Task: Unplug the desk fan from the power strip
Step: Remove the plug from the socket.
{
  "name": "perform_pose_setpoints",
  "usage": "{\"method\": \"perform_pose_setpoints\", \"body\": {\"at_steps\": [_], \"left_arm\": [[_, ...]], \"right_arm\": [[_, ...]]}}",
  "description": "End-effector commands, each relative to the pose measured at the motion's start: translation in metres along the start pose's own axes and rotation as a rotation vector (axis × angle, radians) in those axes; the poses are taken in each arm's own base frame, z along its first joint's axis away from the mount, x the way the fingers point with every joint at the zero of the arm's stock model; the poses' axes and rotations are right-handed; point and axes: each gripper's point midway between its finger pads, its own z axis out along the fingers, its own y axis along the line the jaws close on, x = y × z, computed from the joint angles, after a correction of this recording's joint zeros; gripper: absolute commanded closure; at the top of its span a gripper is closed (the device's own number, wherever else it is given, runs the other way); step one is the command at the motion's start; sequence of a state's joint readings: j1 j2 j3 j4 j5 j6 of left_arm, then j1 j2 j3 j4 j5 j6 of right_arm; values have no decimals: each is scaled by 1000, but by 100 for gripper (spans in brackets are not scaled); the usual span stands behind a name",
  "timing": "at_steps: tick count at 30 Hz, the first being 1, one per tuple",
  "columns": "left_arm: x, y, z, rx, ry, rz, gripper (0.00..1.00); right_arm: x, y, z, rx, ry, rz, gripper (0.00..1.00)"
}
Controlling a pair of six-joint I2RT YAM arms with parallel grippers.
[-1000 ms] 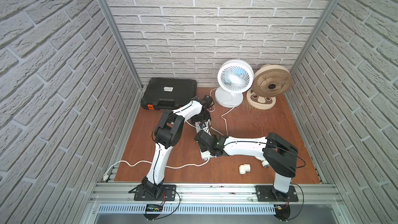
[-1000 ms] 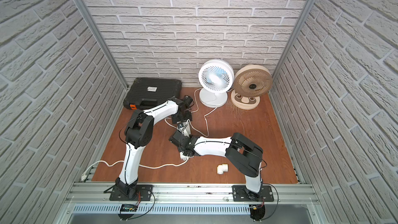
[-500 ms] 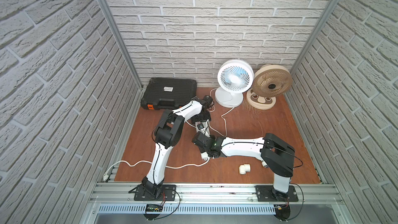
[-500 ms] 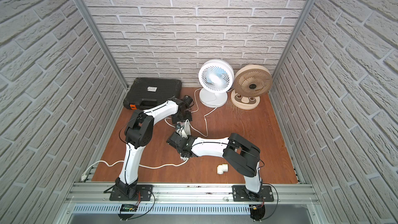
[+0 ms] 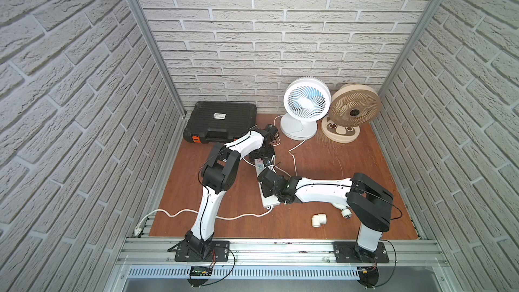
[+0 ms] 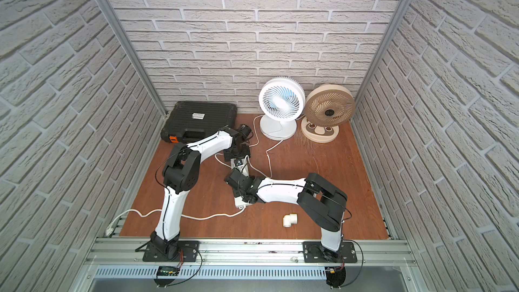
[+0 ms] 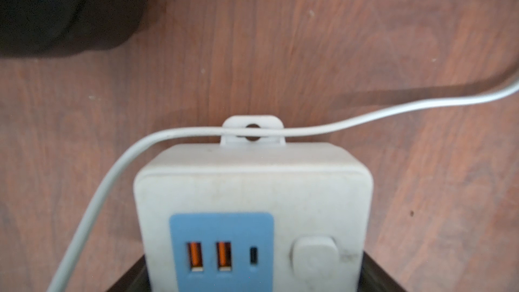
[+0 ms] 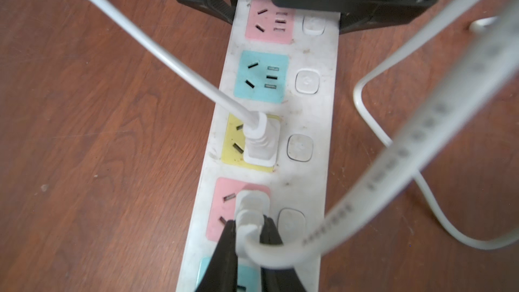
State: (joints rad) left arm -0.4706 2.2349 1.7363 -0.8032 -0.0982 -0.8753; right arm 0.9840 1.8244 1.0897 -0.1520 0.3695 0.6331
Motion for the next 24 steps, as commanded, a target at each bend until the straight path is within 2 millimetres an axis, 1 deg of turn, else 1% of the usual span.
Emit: {"method": "perform_pose_setpoints", "body": {"at_steps": [1, 11, 17, 24], "left_arm": [[42, -8, 54, 43, 153, 36, 100], [45, -8, 56, 43, 157, 35, 100], [44, -8, 57, 45, 158, 33, 100], [45, -8, 57, 48, 159, 34, 100]], "right_arm": [[8, -40, 2, 105, 34, 35, 97], [5, -38, 1, 117, 30, 4, 97], [2, -32, -2, 172, 15, -79, 97], [-3, -19, -8, 235, -15, -197, 97]]}}
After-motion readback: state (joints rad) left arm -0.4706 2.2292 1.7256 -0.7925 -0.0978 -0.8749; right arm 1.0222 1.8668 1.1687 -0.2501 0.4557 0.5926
